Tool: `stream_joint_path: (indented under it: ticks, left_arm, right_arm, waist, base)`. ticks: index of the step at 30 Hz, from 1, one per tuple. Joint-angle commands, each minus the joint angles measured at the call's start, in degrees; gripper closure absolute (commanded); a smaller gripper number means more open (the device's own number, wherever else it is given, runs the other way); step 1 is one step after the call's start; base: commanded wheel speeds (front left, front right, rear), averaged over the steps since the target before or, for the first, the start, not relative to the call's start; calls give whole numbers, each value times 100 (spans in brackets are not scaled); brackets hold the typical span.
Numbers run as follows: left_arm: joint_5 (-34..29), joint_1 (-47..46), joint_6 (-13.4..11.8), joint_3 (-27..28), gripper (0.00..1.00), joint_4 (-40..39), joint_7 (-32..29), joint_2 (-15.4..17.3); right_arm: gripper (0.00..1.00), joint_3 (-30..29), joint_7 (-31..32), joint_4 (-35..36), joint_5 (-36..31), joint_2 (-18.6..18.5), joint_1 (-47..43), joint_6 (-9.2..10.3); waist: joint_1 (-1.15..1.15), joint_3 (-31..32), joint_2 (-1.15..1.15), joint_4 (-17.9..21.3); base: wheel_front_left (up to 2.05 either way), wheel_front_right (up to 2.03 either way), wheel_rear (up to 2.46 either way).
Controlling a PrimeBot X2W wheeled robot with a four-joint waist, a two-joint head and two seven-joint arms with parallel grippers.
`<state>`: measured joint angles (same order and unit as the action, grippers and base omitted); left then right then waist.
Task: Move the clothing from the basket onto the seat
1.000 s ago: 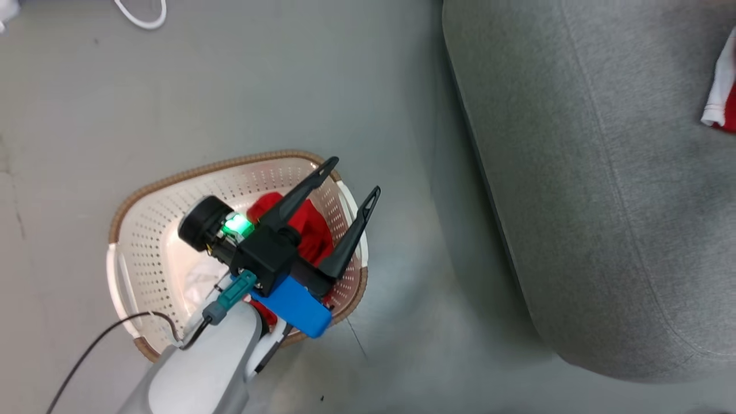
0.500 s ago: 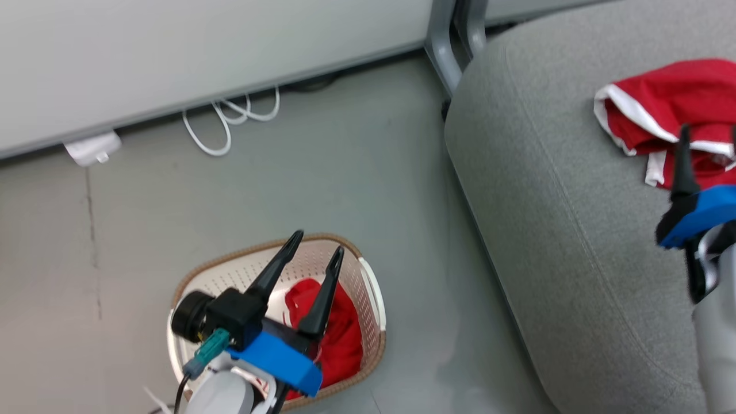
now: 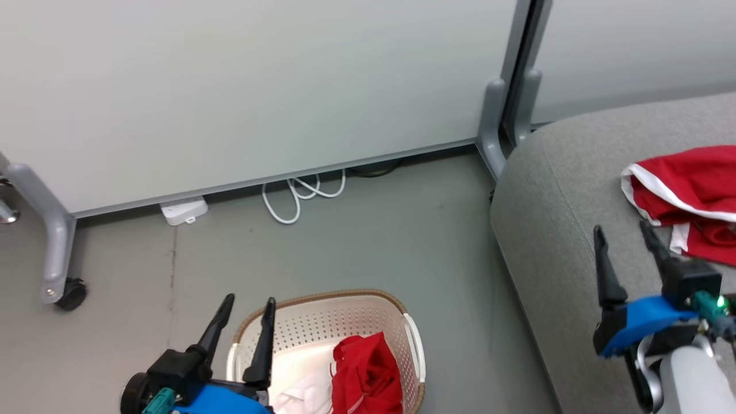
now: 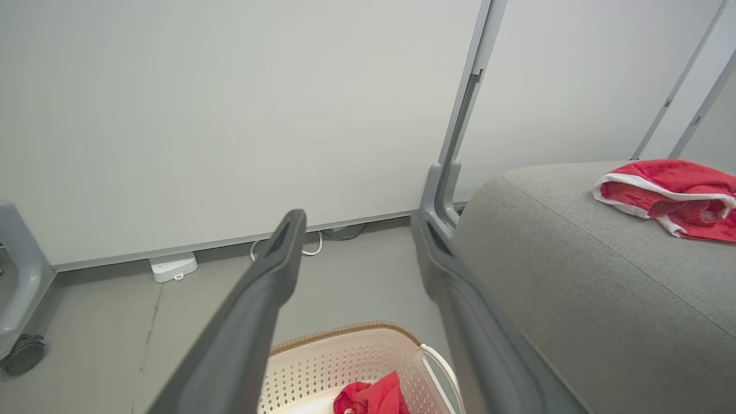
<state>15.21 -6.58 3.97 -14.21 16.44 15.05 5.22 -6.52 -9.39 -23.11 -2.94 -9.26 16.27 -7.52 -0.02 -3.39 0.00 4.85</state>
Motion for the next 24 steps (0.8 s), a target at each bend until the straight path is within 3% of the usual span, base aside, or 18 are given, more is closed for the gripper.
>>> stream_joint_path:
  ticks: [1,13,24]
  left_arm:
    - [-19,76,-27,73,0,-30,19,6]
    - [-188,463,7,788,0,-31,19,-92]
    - [-303,510,89,1111,0,-6,19,-149]
  right_arm:
    - [0,38,27,111,-27,41,-164,6]
    - [0,193,363,1689,-191,573,-1496,6]
    - [0,413,597,2148,-9,646,-1867,6]
  waist:
    - [2,152,0,-149]
    - [2,444,0,-485]
    - [2,507,0,-549]
  base:
    - [0,0,0]
    - [0,0,0]
    - [0,0,0]
